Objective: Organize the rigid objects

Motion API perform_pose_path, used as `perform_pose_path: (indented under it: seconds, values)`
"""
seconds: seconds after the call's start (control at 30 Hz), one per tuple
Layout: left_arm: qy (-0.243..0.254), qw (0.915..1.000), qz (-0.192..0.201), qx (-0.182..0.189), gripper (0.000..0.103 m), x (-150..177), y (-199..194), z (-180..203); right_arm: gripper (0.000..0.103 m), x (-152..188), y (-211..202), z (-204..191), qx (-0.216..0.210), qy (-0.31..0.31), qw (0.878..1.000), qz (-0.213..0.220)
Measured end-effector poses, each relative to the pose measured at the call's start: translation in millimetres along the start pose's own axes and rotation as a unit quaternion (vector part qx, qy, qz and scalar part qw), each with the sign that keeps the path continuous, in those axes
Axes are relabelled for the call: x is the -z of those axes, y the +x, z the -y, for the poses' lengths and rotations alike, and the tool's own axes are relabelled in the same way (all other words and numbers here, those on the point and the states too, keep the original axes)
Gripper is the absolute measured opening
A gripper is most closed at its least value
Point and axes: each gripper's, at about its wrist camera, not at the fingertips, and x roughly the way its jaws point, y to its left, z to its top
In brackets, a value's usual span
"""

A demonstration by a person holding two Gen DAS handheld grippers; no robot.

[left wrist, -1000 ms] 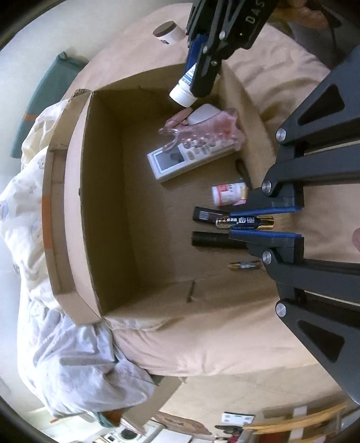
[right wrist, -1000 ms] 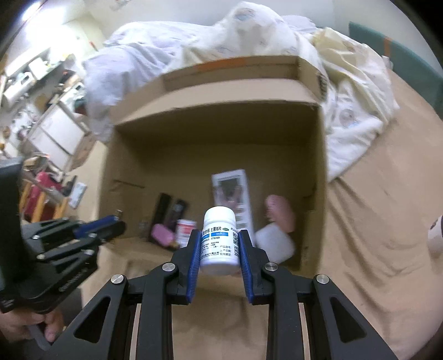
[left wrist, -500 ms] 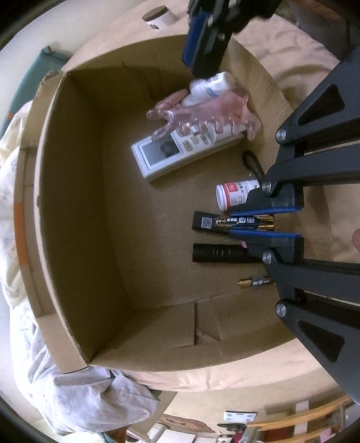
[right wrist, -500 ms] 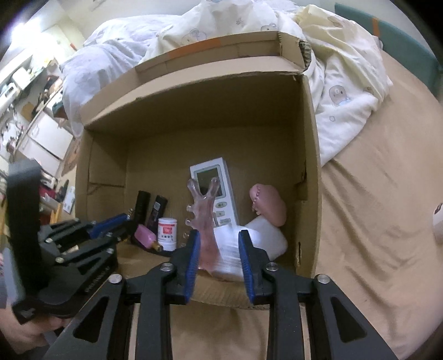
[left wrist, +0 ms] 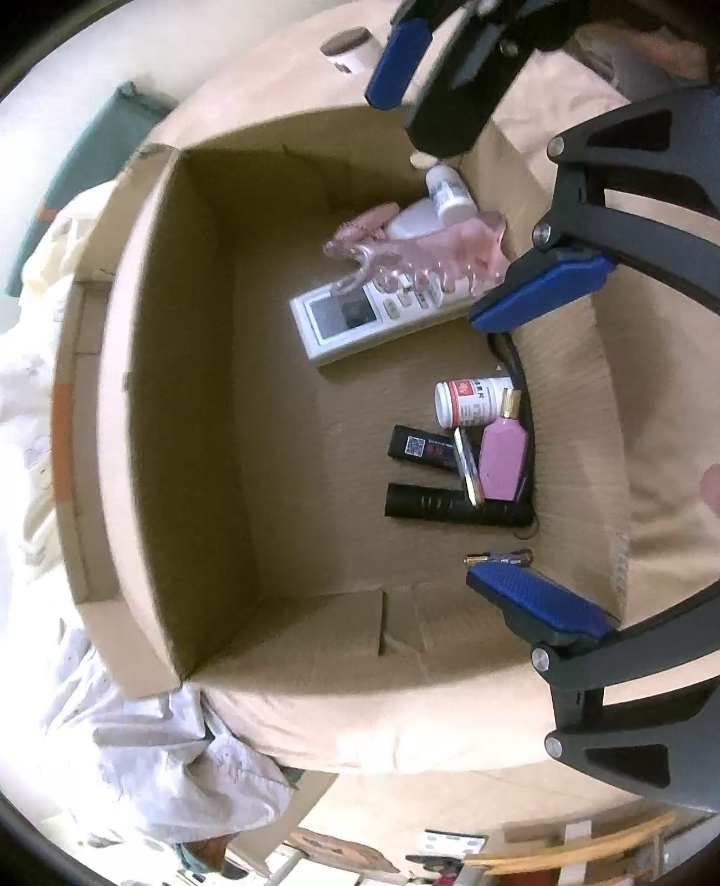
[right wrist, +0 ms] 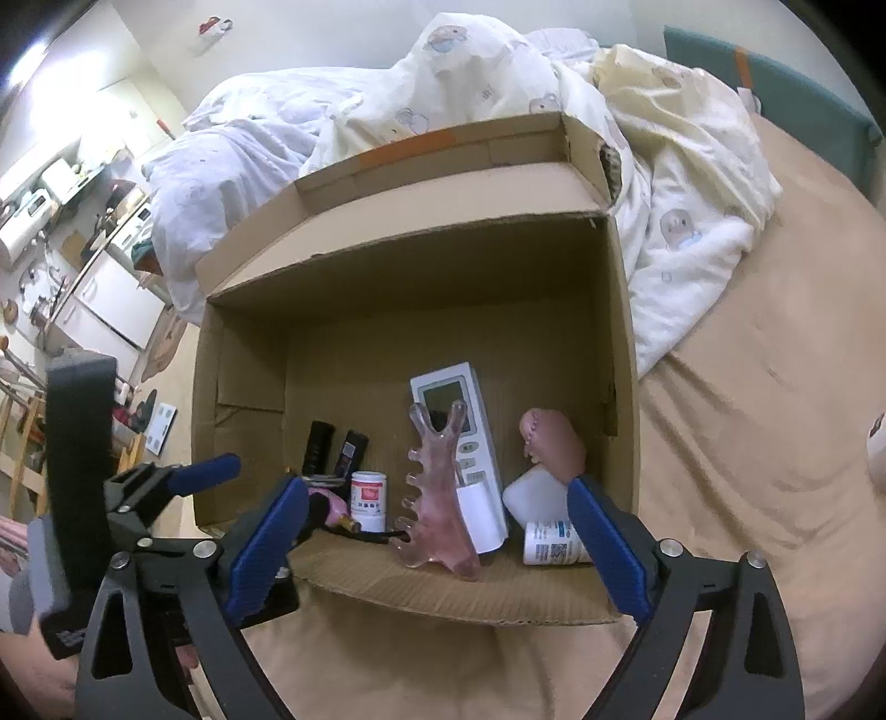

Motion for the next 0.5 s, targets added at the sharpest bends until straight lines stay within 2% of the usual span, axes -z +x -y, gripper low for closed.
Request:
perform_pose_path:
  seconds: [0.07, 0.3, 0.4, 0.5]
  values:
    - [-0.010, 0.9999, 0.009, 0.003, 0.097, 2, -12, -8, 0.103, 1, -3, -3, 0.000, -0.005, 1.000, 0.005]
    - [-0.039, 0.9980, 0.048, -0.006, 0.098, 18, -58, -27, 0.103, 8, -25, -16, -0.004, -0.024, 0.999, 0.046]
    - [-0.036, 0.9965, 0.068, -0.033, 0.098, 31, -79, -29, 0.103, 14, -39, -21, 0.003, -0.028, 0.997, 0.068]
    - [-0.041, 0.9944, 0.088, -0.043, 0.098, 45, -97, -33, 0.103, 24, -52, -23, 0.005, -0.028, 0.997, 0.076]
